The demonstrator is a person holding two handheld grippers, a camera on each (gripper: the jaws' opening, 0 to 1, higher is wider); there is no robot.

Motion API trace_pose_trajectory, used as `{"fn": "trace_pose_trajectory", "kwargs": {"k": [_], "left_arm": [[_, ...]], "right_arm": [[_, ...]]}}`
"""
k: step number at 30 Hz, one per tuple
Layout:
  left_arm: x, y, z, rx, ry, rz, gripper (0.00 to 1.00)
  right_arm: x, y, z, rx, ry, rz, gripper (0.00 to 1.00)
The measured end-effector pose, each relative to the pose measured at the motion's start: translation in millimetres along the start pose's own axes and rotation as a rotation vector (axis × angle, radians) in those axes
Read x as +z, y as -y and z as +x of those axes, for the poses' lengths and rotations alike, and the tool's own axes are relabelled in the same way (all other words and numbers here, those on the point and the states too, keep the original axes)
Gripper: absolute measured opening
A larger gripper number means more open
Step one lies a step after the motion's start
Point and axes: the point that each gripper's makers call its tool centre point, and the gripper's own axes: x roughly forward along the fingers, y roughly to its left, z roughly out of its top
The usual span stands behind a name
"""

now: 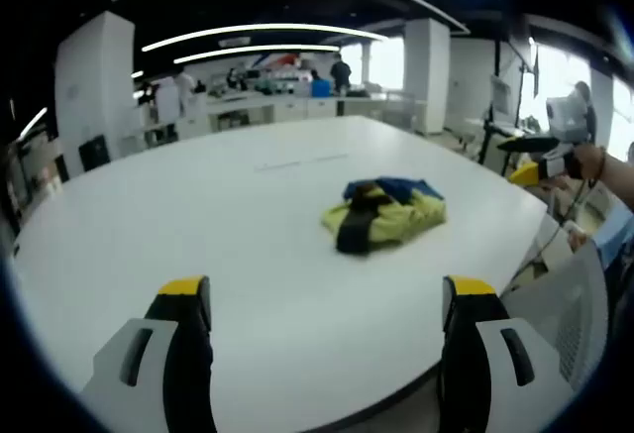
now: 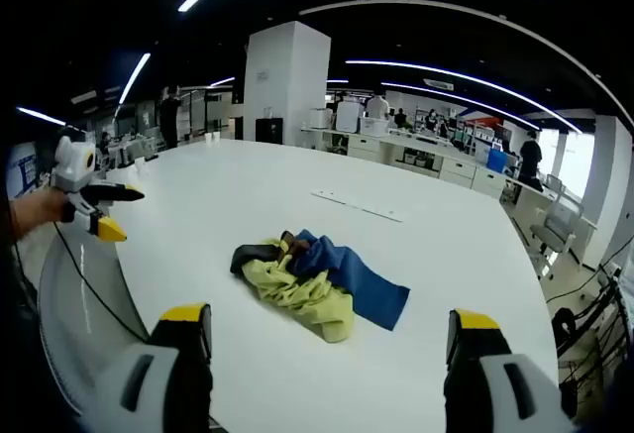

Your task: Fold the garment on the visible template until the final outline fits inside the template.

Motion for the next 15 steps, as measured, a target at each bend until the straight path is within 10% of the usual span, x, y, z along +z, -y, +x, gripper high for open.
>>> {"fn": "trace_pose_trajectory", "kwargs": {"k": [15], "left_arm": [[4.1,-2.8,-1.8,0.0,0.015,-0.004,0.93]], "right_arm": [[-2.2,-4.1,2.6,0.009,-0.011,-0.004,0.99]]}}
